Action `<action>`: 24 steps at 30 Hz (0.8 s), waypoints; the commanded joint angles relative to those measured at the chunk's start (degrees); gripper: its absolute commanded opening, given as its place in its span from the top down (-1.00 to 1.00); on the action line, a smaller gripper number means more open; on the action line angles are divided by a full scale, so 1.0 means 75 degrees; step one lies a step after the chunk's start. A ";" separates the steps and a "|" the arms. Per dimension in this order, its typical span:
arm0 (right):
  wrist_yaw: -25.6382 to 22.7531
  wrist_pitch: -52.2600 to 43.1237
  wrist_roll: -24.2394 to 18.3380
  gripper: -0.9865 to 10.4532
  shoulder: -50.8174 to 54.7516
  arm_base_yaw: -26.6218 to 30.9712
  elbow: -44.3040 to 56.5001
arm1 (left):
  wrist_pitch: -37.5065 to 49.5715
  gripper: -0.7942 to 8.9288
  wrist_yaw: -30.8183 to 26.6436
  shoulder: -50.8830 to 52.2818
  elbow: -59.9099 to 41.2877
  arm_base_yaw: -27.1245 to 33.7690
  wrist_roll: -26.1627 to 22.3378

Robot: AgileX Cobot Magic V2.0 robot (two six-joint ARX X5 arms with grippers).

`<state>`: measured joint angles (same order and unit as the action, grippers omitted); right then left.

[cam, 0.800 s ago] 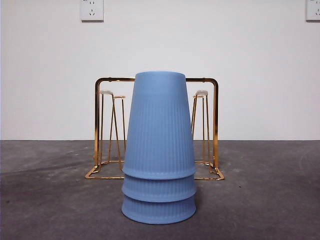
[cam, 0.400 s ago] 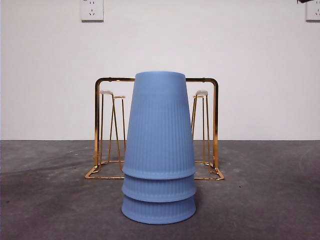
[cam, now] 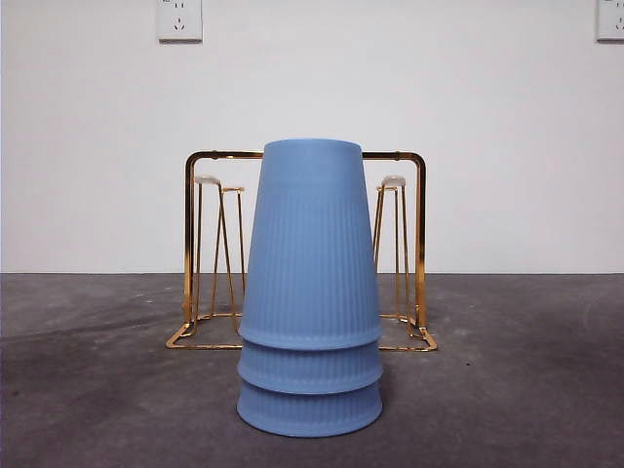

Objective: Pick the top cup and place it on cupholder, pick up the mid cup and place it on cupholder, last pick the bottom cup and place it on cupholder.

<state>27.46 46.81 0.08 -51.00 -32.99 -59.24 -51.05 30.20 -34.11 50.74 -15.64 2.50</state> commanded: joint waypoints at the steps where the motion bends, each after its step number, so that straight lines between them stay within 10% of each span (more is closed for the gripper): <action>1: -0.0146 -0.0085 -0.0035 0.13 -0.0673 -0.0353 -0.0501 | 0.0064 -0.01 0.0041 -0.0044 0.0175 -0.0023 -0.0038; 24: -0.1297 -0.0708 -0.0358 0.07 -0.3858 -0.1641 -0.1408 | 0.0082 0.00 0.0038 -0.0044 0.0175 -0.0023 -0.0044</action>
<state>17.85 41.93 -1.98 -78.70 -44.58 -68.53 -51.00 30.20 -34.11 50.74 -15.62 2.50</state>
